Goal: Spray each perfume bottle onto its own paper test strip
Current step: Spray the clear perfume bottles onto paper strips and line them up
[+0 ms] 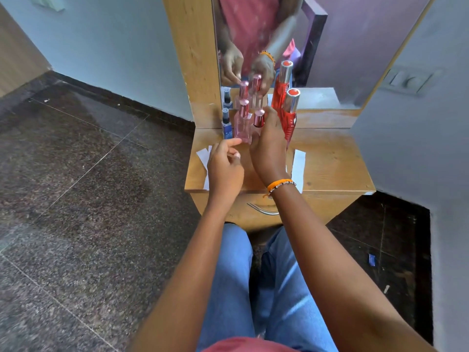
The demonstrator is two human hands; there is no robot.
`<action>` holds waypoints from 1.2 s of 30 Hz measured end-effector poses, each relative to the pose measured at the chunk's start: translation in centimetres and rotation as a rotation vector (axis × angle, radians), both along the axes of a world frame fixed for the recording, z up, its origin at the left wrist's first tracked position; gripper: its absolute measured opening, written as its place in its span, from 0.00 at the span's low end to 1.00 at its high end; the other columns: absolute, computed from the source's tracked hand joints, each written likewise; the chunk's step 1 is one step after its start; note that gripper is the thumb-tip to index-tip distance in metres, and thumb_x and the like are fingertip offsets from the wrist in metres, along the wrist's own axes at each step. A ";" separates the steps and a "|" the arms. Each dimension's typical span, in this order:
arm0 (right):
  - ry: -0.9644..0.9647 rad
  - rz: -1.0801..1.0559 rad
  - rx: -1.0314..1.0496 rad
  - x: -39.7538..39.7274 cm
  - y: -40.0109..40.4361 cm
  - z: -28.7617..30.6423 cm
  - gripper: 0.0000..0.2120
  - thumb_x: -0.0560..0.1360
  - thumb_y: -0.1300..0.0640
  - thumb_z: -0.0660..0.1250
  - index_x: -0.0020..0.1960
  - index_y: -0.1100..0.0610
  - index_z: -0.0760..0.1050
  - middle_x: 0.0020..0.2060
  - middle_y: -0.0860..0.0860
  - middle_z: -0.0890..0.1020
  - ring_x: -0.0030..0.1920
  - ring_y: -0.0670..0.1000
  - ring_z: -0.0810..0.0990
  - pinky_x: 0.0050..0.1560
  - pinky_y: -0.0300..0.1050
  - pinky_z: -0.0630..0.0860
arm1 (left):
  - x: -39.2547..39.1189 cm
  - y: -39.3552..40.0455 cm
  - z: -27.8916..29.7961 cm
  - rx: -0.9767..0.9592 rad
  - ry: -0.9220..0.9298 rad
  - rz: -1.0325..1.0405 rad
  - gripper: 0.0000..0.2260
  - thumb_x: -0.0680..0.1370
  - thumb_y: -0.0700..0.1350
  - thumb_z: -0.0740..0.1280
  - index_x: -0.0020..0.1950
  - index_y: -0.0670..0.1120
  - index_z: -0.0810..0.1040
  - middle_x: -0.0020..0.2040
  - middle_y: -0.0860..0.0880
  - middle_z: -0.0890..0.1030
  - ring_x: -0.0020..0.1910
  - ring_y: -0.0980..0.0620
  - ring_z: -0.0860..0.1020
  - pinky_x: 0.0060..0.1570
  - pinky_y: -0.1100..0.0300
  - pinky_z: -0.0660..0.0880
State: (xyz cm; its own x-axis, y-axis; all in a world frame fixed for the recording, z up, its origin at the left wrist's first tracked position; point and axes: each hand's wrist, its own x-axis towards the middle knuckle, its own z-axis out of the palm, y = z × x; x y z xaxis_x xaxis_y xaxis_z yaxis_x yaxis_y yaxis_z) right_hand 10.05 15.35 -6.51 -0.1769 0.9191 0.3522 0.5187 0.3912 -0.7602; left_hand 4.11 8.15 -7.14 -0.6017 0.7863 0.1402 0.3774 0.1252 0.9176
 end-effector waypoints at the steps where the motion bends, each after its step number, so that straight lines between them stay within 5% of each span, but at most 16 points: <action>1: -0.005 -0.004 0.010 0.2 -0.1 0.0 0.23 0.74 0.68 0.63 0.68 0.61 0.64 0.60 0.60 0.76 0.54 0.62 0.79 0.49 0.60 0.77 | 0.0 0.0 -0.1 -0.001 -0.005 0.001 0.14 0.78 0.34 0.58 0.59 0.46 0.76 0.50 0.50 0.73 0.44 0.62 0.71 0.42 0.81 0.67; 8: 0.073 0.060 -0.011 2.6 -2.4 0.7 0.22 0.72 0.62 0.69 0.64 0.56 0.68 0.52 0.50 0.81 0.46 0.52 0.80 0.43 0.50 0.76 | -0.1 -0.2 -0.2 0.020 -0.030 -0.241 0.24 0.74 0.33 0.63 0.68 0.47 0.68 0.64 0.48 0.72 0.62 0.55 0.73 0.59 0.69 0.71; 14: 0.138 0.170 -0.076 3.5 -2.9 2.6 0.16 0.70 0.59 0.72 0.56 0.55 0.72 0.45 0.45 0.79 0.40 0.45 0.77 0.46 0.51 0.78 | 1.1 -0.8 0.5 0.098 0.004 -0.202 0.16 0.76 0.39 0.66 0.63 0.44 0.73 0.57 0.47 0.80 0.55 0.54 0.78 0.48 0.73 0.72; 17: 0.182 0.159 -0.036 3.8 -2.7 3.2 0.11 0.71 0.58 0.72 0.50 0.57 0.73 0.46 0.52 0.79 0.44 0.52 0.79 0.48 0.51 0.77 | 1.5 -1.2 1.0 0.071 0.025 -0.231 0.14 0.76 0.40 0.66 0.62 0.44 0.73 0.55 0.50 0.80 0.52 0.58 0.75 0.49 0.68 0.73; 22: 0.268 0.171 -0.046 4.3 -2.2 4.1 0.05 0.73 0.61 0.67 0.49 0.60 0.75 0.45 0.57 0.80 0.46 0.55 0.80 0.50 0.55 0.78 | 1.8 -1.8 1.2 0.032 0.003 -0.239 0.15 0.78 0.43 0.64 0.64 0.46 0.71 0.56 0.51 0.78 0.55 0.57 0.75 0.45 0.77 0.68; 26: 0.394 0.127 -0.061 4.9 -2.0 4.0 0.07 0.74 0.67 0.65 0.49 0.57 0.73 0.40 0.45 0.79 0.41 0.39 0.78 0.48 0.38 0.78 | 1.6 -2.2 1.3 0.002 -0.092 -0.200 0.16 0.79 0.44 0.62 0.67 0.47 0.70 0.64 0.51 0.76 0.59 0.59 0.71 0.54 0.65 0.67; 29: 0.245 0.134 -0.061 4.7 -1.8 2.0 0.10 0.71 0.71 0.66 0.45 0.56 0.74 0.40 0.49 0.80 0.41 0.41 0.79 0.45 0.36 0.76 | 1.4 -2.4 1.5 0.042 -0.066 -0.137 0.14 0.78 0.42 0.63 0.64 0.45 0.72 0.59 0.53 0.75 0.56 0.59 0.71 0.57 0.62 0.69; 32: 0.043 0.120 -0.037 3.7 -1.5 -0.8 0.08 0.66 0.72 0.66 0.41 0.61 0.75 0.41 0.57 0.80 0.41 0.56 0.78 0.44 0.54 0.77 | 1.1 -2.4 1.7 0.057 -0.029 -0.083 0.14 0.78 0.40 0.64 0.63 0.45 0.73 0.52 0.55 0.69 0.52 0.58 0.70 0.54 0.69 0.66; 36: -0.074 0.103 -0.027 3.0 -1.5 -2.6 0.09 0.65 0.72 0.67 0.41 0.60 0.74 0.40 0.58 0.79 0.41 0.58 0.77 0.37 0.43 0.65 | 0.6 -2.2 1.7 0.042 -0.010 -0.080 0.14 0.77 0.39 0.64 0.63 0.43 0.73 0.54 0.51 0.68 0.51 0.58 0.69 0.48 0.73 0.63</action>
